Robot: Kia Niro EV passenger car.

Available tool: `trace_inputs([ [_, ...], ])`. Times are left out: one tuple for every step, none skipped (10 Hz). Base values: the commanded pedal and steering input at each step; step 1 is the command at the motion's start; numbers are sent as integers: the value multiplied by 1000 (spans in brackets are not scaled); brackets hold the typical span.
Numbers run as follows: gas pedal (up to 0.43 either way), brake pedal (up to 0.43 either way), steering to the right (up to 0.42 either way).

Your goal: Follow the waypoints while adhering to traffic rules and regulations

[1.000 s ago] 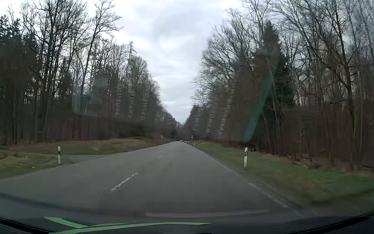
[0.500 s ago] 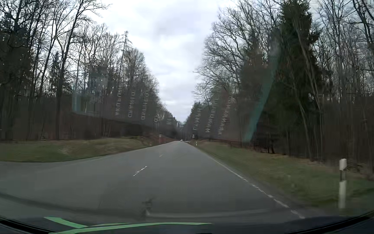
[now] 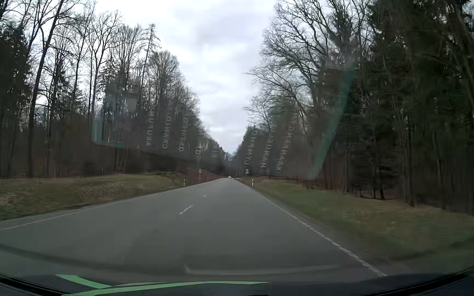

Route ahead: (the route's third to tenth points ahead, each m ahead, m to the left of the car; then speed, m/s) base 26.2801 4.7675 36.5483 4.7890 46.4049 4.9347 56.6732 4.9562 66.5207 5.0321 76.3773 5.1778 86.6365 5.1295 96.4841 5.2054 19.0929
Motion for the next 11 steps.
trace_inputs([
  [169,0,0],
  [169,0,1],
  [169,0,1],
  [169,0,1],
  [177,0,1],
  [177,0,1],
  [177,0,1],
  [177,0,1],
  [177,0,1],
  [177,0,1],
  [177,0,1],
])
